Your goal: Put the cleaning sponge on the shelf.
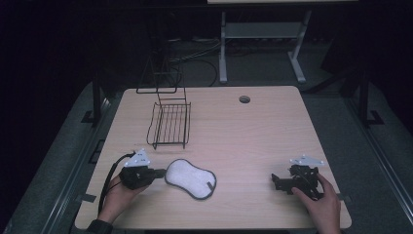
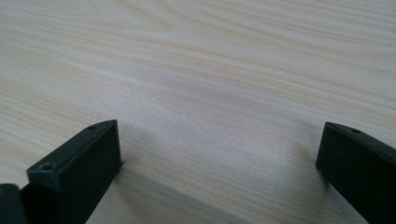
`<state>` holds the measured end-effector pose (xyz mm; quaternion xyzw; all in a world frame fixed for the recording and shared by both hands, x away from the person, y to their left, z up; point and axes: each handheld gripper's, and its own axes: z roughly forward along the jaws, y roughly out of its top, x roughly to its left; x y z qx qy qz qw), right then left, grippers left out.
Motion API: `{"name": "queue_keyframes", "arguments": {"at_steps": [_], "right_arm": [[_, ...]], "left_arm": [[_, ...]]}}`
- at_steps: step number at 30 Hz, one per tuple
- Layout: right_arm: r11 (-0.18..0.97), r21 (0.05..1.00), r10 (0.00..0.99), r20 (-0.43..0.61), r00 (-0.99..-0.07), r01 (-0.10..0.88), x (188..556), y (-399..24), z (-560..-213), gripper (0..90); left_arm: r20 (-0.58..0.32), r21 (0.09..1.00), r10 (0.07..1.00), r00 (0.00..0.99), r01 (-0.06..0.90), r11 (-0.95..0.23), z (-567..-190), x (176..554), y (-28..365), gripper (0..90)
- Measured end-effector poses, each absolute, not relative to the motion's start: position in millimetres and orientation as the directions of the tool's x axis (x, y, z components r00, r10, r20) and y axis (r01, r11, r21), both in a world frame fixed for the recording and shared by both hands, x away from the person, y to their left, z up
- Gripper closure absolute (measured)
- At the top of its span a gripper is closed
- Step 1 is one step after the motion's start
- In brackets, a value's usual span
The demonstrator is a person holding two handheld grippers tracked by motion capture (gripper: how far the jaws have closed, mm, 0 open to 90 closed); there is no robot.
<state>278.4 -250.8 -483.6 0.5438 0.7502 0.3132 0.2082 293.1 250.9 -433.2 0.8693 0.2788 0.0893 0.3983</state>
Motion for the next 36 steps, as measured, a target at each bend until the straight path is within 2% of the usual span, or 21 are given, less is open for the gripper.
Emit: {"name": "queue_keyframes", "arguments": {"at_steps": [18, 26, 36], "right_arm": [[0.212, 0.696, 0.946, 0.028, -0.322, 0.685, 278, -251, -484, 0.0], [0.212, 0.696, 0.946, 0.028, -0.322, 0.685, 278, -251, -484, 0.0], [0.212, 0.697, 0.946, 0.028, -0.322, 0.685, 278, -251, -484, 0.0]], "left_arm": [[-0.061, 0.738, 0.545, 0.836, 0.405, -0.539, -435, 327, 223, 89.8], [-0.047, 0.706, 0.538, 0.842, 0.409, -0.578, -444, 347, 210, 89.8], [-0.046, 0.684, 0.541, 0.84, 0.421, -0.596, -448, 346, 210, 89.8]]}}
